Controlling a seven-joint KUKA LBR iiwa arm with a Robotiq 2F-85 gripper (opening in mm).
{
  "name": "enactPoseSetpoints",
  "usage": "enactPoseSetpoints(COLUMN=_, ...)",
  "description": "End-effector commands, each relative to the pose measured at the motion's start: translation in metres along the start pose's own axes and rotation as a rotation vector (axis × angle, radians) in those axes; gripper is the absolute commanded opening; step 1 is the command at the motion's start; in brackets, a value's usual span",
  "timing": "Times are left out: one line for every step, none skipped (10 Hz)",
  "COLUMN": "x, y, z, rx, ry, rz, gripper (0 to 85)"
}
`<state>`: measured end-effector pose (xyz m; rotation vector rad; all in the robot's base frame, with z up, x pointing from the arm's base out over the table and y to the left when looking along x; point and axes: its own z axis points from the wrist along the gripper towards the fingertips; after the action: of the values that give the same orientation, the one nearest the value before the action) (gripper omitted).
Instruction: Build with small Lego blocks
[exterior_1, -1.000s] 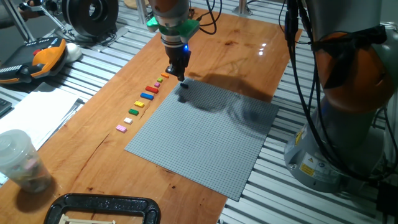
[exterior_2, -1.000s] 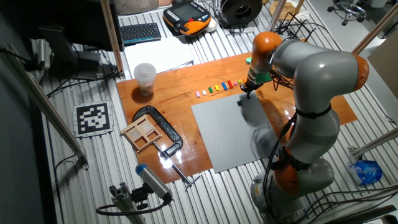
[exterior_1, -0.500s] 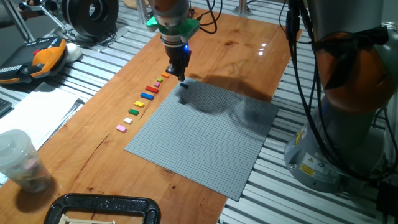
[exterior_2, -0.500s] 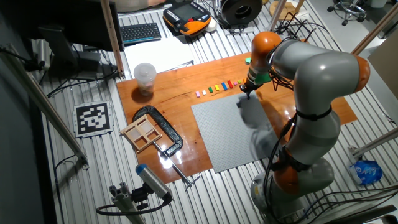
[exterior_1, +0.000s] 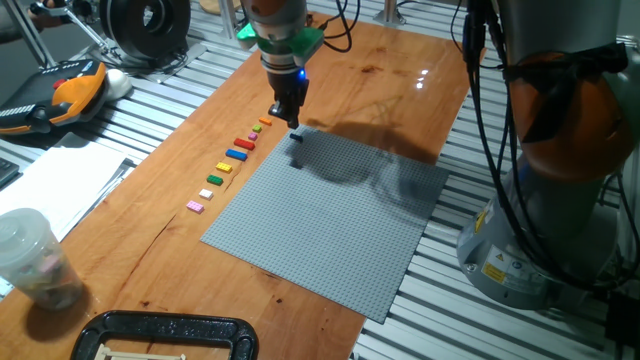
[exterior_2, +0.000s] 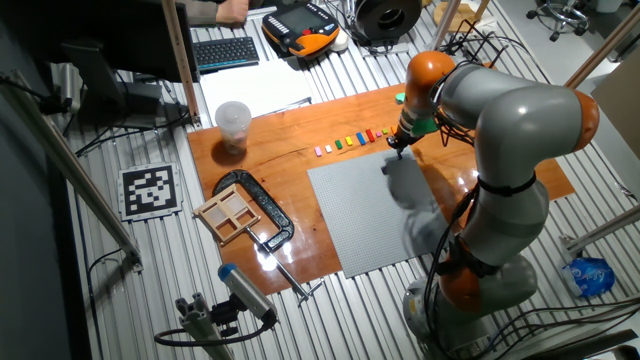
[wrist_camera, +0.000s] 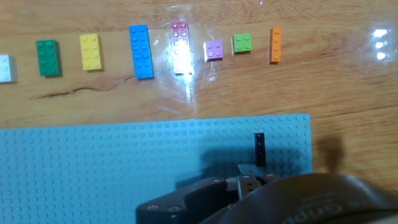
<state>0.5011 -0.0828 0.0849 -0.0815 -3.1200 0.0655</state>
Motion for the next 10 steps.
enactPoseSetpoints(x=-0.0001, y=0.0002, z=-0.0001, rx=-0.005, ry=0.000, rz=0.007, gripper=0.0)
enactPoseSetpoints(x=0.0004, y=0.0005, z=0.0002, rx=-0.012, ry=0.010, rz=0.012, gripper=0.0)
enactPoseSetpoints(x=0.0008, y=0.0008, z=0.0003, rx=-0.024, ry=0.017, rz=0.016, gripper=0.0)
enactPoseSetpoints(x=0.0008, y=0.0008, z=0.0001, rx=-0.026, ry=0.025, rz=0.014, gripper=0.0)
enactPoseSetpoints(x=0.0005, y=0.0005, z=0.0007, rx=-0.029, ry=0.036, rz=0.009, gripper=0.0)
enactPoseSetpoints(x=0.0001, y=0.0009, z=0.0017, rx=-0.030, ry=0.039, rz=0.002, gripper=0.0)
enactPoseSetpoints(x=-0.0001, y=0.0011, z=0.0025, rx=-0.031, ry=0.042, rz=0.001, gripper=0.0)
enactPoseSetpoints(x=-0.0002, y=0.0005, z=0.0033, rx=-0.027, ry=0.045, rz=0.006, gripper=0.0)
enactPoseSetpoints(x=-0.0007, y=-0.0014, z=0.0049, rx=-0.028, ry=0.048, rz=-0.002, gripper=0.0)
enactPoseSetpoints(x=0.0000, y=-0.0020, z=0.0057, rx=-0.034, ry=0.051, rz=-0.006, gripper=0.0)
